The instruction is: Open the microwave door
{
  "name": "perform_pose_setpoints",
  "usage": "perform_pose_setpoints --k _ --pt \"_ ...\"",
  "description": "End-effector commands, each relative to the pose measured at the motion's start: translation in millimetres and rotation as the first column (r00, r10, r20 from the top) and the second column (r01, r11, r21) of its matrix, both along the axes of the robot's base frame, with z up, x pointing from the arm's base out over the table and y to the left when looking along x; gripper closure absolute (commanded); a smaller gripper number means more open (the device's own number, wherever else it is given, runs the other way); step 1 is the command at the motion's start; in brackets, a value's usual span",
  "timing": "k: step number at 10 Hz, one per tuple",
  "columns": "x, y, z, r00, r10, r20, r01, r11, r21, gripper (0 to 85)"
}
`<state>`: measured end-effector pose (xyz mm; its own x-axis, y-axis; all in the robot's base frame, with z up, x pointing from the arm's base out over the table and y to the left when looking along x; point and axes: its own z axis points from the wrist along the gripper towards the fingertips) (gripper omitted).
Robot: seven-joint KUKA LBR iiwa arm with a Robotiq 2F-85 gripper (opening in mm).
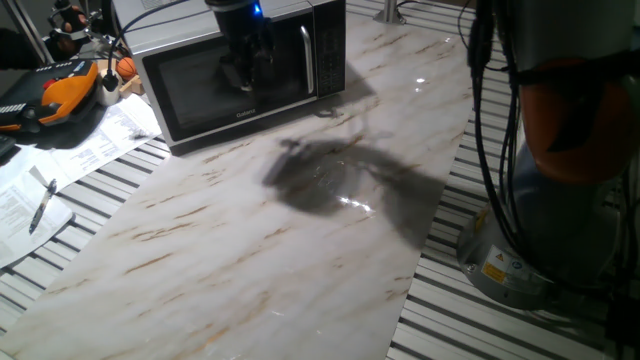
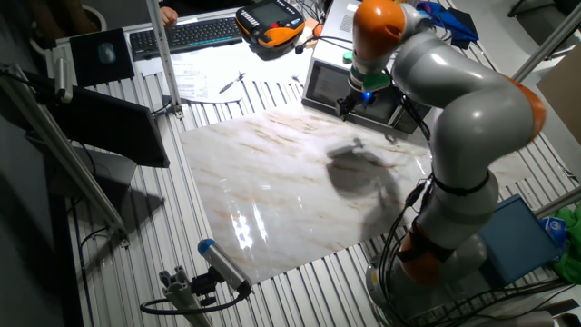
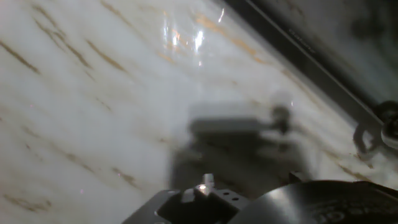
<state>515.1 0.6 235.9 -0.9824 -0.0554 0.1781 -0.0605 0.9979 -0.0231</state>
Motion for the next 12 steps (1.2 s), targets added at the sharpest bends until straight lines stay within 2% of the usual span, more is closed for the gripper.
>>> perform_pose_setpoints --k 1,5,6,7,8,9,11,12 --pt "-0.3 -0.2 -0.1 0.998 -0.040 -0.043 0.040 0.999 -0.011 85.0" --pt "0.2 -5.1 0.6 0.979 -0.204 -0.004 0.203 0.979 -0.028 85.0" --pt "0.6 -10.5 3.2 0.973 -0.230 -0.004 0.230 0.972 -0.044 85.0" --pt "2.1 -18.6 11.6 0.968 -0.252 -0.010 0.252 0.967 -0.032 85.0" --pt "2.7 -28.7 23.7 0.968 -0.251 -0.003 0.250 0.967 -0.038 85.0" --pt "1.6 -38.6 34.7 0.972 -0.234 0.008 0.234 0.970 -0.060 85.0" --pt "3.2 -51.6 52.0 0.974 -0.229 0.007 0.228 0.971 -0.065 85.0" --pt "4.8 -57.5 54.6 0.974 -0.225 0.019 0.226 0.972 -0.060 85.0"
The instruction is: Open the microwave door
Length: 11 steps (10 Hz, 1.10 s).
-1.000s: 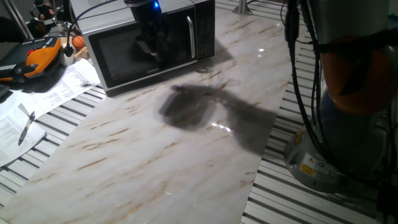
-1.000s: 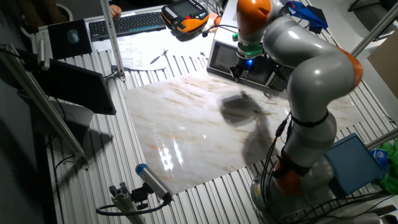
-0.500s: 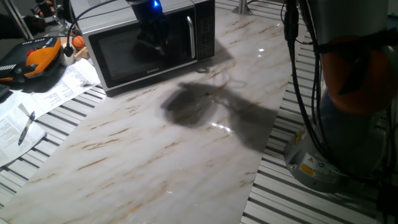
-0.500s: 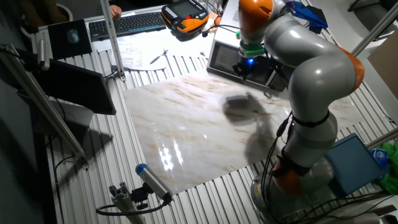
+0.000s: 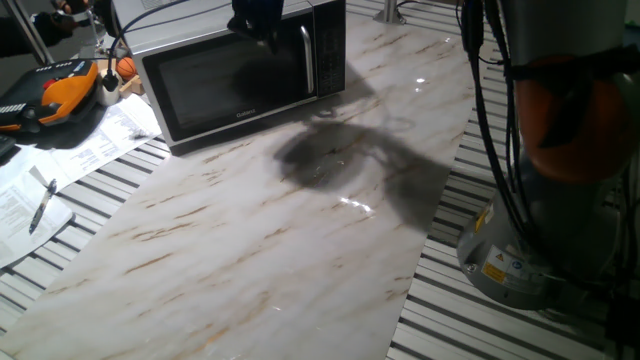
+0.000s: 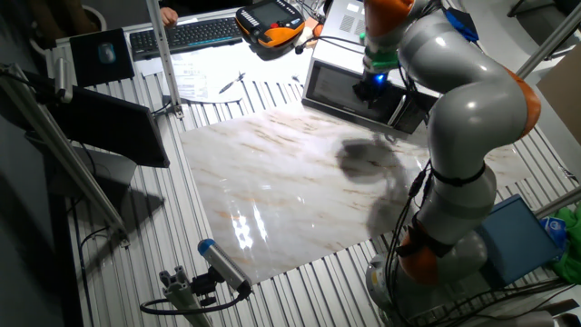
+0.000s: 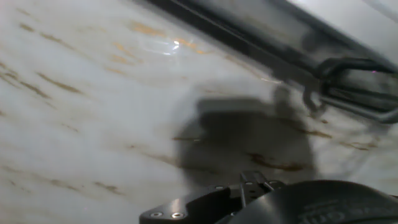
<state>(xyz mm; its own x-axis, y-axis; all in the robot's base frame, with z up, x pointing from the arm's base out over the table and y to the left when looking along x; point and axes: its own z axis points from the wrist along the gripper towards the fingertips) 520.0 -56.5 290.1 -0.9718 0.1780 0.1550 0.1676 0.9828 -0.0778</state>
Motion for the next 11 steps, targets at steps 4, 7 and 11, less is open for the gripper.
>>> perform_pose_setpoints --k 4,7,11 --pt "-0.1 -0.4 0.4 0.998 -0.042 0.056 0.040 0.999 0.034 85.0" --pt "-0.1 -0.4 0.4 0.989 -0.145 0.023 0.144 0.989 0.038 85.0" --pt "-0.1 -0.4 0.4 0.966 -0.259 0.008 0.259 0.966 -0.006 85.0"
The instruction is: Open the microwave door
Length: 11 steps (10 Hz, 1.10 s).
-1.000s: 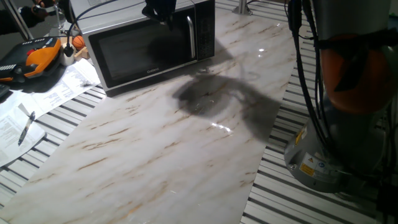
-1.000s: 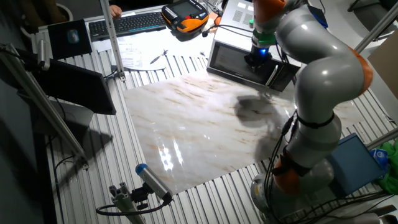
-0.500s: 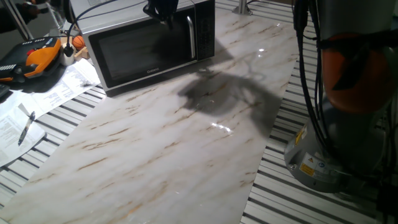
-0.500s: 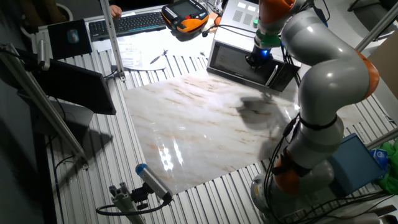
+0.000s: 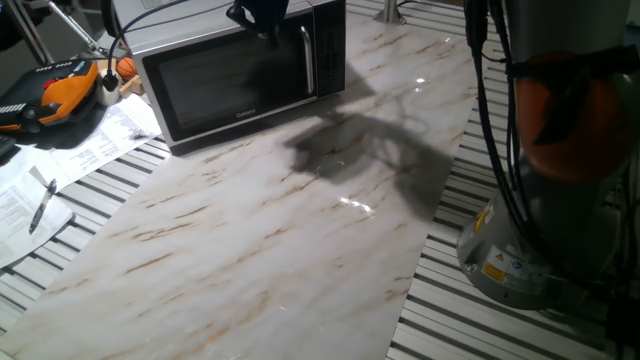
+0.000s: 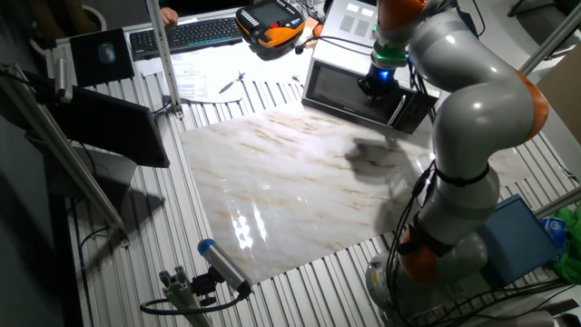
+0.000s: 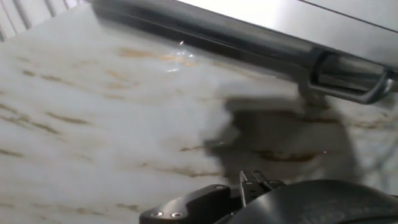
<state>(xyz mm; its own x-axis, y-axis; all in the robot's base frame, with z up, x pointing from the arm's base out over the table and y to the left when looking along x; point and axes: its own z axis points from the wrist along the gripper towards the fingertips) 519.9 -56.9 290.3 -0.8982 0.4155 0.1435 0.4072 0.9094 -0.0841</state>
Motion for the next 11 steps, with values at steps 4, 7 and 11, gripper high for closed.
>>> perform_pose_setpoints --k 4,7,11 --pt "-1.5 -49.2 -11.7 0.999 0.004 0.032 -0.003 0.999 -0.032 68.0" --pt "-6.8 -71.8 -14.5 0.997 0.011 0.079 -0.006 0.998 -0.067 34.0" --pt "-7.2 -96.4 -7.3 0.997 0.006 0.074 -0.002 0.999 -0.047 34.0"
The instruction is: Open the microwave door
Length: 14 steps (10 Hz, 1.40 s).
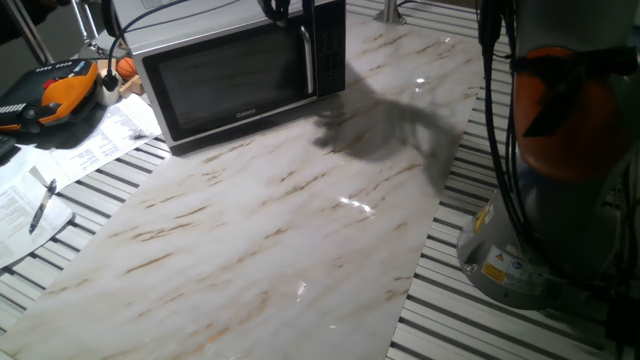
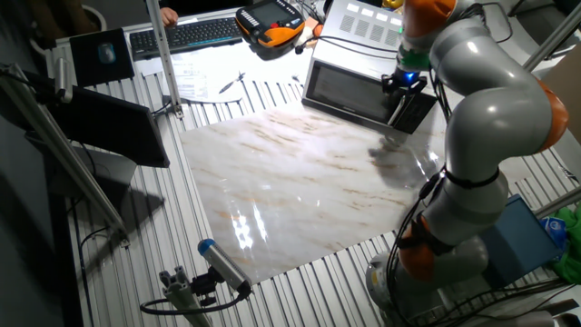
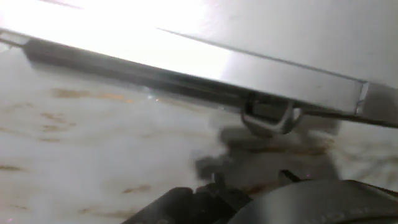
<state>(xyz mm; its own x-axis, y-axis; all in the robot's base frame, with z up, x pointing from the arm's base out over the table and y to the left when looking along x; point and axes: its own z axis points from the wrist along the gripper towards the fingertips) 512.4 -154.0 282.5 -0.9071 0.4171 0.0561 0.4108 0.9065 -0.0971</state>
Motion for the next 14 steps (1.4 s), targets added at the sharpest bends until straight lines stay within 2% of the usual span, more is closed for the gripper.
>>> perform_pose_setpoints --k 1,2,3,6,9,14 --pt "-0.6 -3.9 -0.2 1.000 -0.007 0.001 0.007 1.000 -0.004 34.0" --pt "-0.1 -6.5 -0.9 1.000 -0.028 0.002 0.028 1.000 0.000 34.0" --pt "0.0 -9.9 -2.6 0.999 -0.044 0.012 0.044 0.999 -0.009 34.0" --pt "6.0 -29.4 -5.4 0.997 -0.071 0.030 0.071 0.997 0.005 34.0" --pt "8.7 -29.8 -8.8 0.992 -0.095 0.080 0.097 0.995 -0.019 34.0" --pt "18.4 -30.8 -16.7 0.989 -0.095 0.112 0.098 0.995 -0.024 34.0"
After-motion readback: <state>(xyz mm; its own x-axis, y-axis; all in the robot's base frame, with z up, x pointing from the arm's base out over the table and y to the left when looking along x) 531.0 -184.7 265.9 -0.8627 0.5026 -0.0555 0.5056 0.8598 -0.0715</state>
